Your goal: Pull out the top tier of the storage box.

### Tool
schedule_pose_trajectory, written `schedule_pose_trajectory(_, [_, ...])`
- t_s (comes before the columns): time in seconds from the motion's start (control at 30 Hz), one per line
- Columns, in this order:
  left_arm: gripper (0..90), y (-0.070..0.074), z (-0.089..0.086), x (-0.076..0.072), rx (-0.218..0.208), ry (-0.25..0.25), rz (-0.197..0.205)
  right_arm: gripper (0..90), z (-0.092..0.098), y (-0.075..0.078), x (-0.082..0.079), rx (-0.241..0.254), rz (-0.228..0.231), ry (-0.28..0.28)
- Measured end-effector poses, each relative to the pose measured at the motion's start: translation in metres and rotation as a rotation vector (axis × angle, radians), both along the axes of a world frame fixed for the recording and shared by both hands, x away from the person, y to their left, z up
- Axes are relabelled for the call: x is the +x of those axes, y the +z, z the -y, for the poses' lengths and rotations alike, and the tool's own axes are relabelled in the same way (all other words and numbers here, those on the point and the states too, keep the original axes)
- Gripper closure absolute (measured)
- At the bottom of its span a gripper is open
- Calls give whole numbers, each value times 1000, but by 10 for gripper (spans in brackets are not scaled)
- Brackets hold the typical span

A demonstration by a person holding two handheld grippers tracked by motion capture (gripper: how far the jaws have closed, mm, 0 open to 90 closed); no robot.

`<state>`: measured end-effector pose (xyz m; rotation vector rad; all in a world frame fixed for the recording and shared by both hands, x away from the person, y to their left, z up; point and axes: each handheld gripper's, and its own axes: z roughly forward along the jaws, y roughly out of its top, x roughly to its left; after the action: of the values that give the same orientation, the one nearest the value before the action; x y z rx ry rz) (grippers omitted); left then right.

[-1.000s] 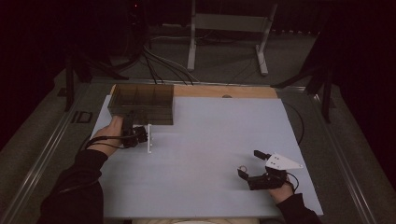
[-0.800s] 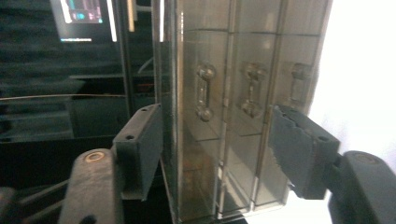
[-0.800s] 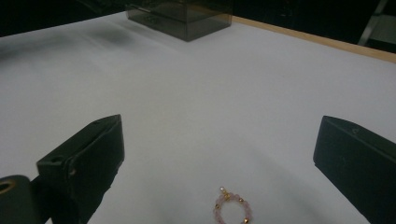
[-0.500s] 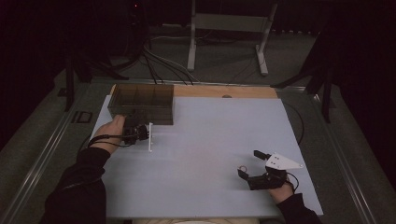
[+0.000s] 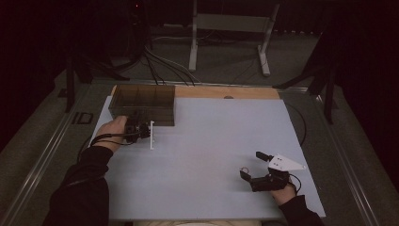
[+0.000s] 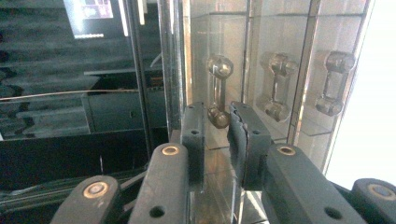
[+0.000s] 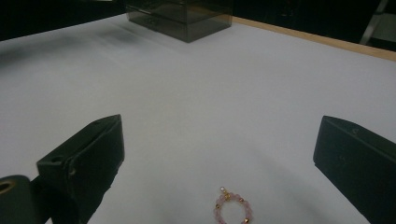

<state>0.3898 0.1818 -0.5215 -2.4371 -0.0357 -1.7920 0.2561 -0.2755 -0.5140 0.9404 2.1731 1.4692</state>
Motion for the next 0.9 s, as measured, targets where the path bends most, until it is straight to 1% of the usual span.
schedule_pose_trajectory(0.07, [786,0,1,0,-3,6,0,25,0,0,0,2,0,-1])
schedule_pose_trajectory(0.27, [794,0,2,0,13,2,1,24,0,0,0,4,-1,-1])
schedule_pose_trajectory(0.37, [801,0,2,0,33,-6,9,25,0,0,0,0,0,2])
schedule_pose_trajectory(0.5, [806,1,2,-1,38,-5,4,25,0,0,0,1,-3,0])
schedule_pose_trajectory(0.67, [807,1,1,-5,32,-4,7,25,0,0,0,4,0,-2])
schedule_pose_trajectory(0.7, [808,1,1,-8,35,-10,13,25,0,0,0,1,-2,-1])
schedule_pose_trajectory(0.73, [808,2,1,-10,33,-7,9,24,0,0,0,2,0,-1])
schedule_pose_trajectory(0.77, [808,2,1,-11,38,-12,8,25,0,0,0,3,0,-3])
schedule_pose_trajectory(0.8, [808,2,1,-12,43,-19,17,25,0,0,0,4,-1,-3])
schedule_pose_trajectory(0.87, [808,1,1,-13,43,-16,16,25,0,0,0,2,-1,-1])
schedule_pose_trajectory(0.9, [808,0,1,-16,53,-21,16,25,0,0,0,-3,-1,0])
